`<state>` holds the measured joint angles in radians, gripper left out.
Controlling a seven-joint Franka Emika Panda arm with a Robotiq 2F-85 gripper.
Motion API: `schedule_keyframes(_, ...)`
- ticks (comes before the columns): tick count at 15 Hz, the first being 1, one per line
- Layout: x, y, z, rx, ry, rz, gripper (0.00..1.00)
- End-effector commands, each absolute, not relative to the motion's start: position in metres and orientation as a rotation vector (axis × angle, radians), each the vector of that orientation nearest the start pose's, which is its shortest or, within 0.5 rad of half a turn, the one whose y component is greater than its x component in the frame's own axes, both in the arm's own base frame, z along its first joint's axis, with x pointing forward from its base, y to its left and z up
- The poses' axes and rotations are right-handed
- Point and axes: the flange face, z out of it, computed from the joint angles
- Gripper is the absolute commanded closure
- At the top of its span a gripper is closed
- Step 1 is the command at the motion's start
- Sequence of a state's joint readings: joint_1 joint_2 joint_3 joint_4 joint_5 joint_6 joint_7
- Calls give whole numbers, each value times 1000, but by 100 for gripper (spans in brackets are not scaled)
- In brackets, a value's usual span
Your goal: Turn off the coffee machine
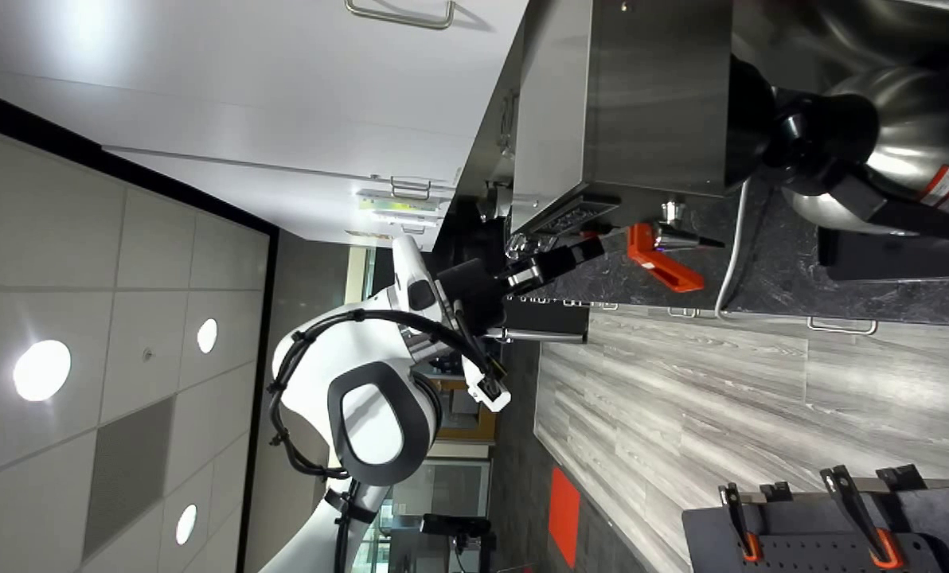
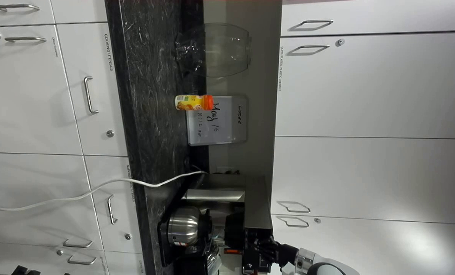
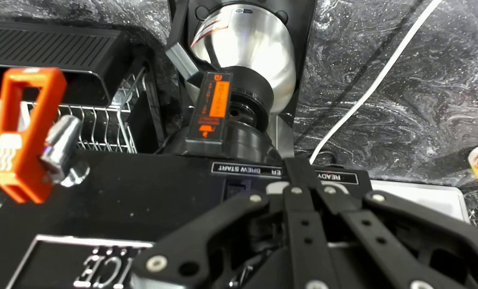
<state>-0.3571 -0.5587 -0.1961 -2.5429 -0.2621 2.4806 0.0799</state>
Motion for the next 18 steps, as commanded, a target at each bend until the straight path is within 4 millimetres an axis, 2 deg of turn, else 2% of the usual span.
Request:
schedule_keyframes(1,359,-234,513,-3153,766,-824,100)
schedule_keyframes(4,354,-221,513,-3165,753,-774,100)
schedule_keyframes(9,341,-180,513,-3175,637,-696,100)
schedule_keyframes(12,336,-157,518,-3182,634,-665,100)
schedule_keyframes(18,325,-137,528,-3208,596,-636,100)
